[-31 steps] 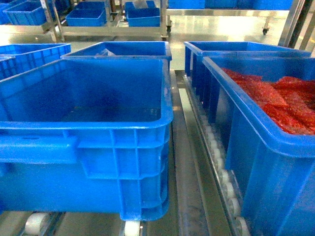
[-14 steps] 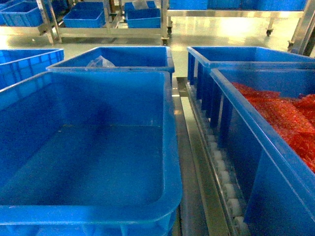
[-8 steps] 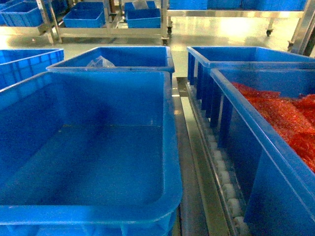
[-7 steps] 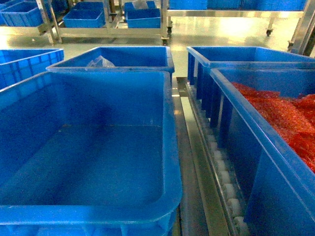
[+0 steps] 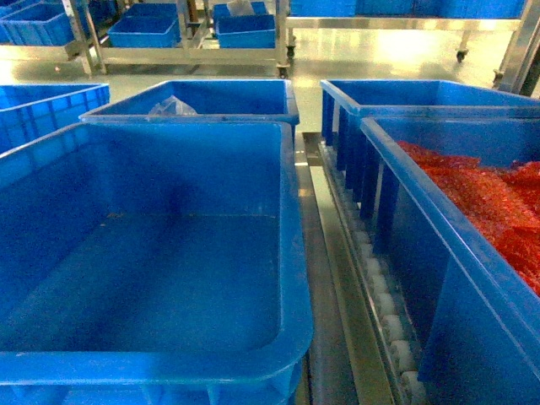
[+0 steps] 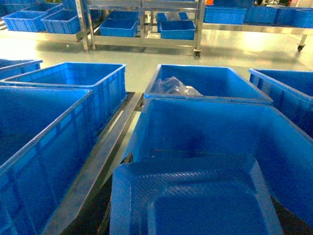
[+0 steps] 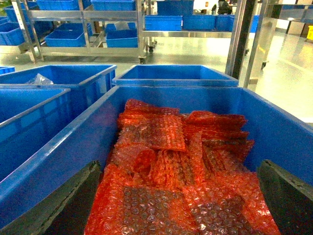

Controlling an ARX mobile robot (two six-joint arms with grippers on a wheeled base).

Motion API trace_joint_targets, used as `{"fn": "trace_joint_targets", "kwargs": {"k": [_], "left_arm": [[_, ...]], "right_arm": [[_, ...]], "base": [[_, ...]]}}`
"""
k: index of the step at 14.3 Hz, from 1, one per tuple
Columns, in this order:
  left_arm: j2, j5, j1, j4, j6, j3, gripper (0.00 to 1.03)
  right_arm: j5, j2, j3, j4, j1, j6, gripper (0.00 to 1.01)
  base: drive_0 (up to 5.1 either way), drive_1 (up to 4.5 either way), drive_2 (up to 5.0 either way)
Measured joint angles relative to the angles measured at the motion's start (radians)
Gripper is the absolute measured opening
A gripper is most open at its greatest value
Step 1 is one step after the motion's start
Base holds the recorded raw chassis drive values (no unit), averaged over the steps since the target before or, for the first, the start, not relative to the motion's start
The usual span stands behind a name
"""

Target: Pick blue part to blue bin on bottom shelf

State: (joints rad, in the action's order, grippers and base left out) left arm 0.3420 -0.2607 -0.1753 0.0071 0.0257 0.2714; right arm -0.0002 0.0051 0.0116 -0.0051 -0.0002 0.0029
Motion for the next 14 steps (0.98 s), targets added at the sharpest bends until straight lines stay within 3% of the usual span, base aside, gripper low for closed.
{"fn": "trace_joint_targets", "kwargs": {"k": [6, 7, 10, 11, 12, 13, 14], "left_arm": [[0.0, 0.0, 0.0, 0.0, 0.0, 0.0, 0.44], [0.004, -0.036, -0.017, -0.005, -0.005, 0.0, 0.44], [0.109, -0.11, -0.154, 0.084, -0.012, 0.002, 0.44], [0.178, -0.109, -0.203, 0.128, -0.015, 0.017, 0.44], [0.449, 0.004, -0.267, 0.266, -0.005, 0.127, 0.44], [0.606, 0.085, -0.241, 0.34, 0.025, 0.182, 0.44], [0.74, 0.125, -0.216, 0.39, 0.05, 0.214, 0.56]], "right_arm": [[0.0, 0.0, 0.0, 0.0, 0.0, 0.0, 0.98], [0.0, 0.0, 0.0, 0.0, 0.0, 0.0, 0.98], [0.0, 0.0, 0.0, 0.0, 0.0, 0.0, 0.98], [0.0, 0.0, 0.0, 0.0, 0.0, 0.0, 0.98], [0.0, 0.0, 0.0, 0.0, 0.0, 0.0, 0.98], [0.0, 0.0, 0.0, 0.0, 0.0, 0.0, 0.98], [0.0, 0.0, 0.0, 0.0, 0.0, 0.0, 0.98]], "base": [[0.0, 0.0, 0.0], [0.0, 0.0, 0.0], [0.0, 0.0, 0.0], [0.0, 0.0, 0.0], [0.0, 0.0, 0.0], [0.0, 0.0, 0.0], [0.0, 0.0, 0.0]]}}
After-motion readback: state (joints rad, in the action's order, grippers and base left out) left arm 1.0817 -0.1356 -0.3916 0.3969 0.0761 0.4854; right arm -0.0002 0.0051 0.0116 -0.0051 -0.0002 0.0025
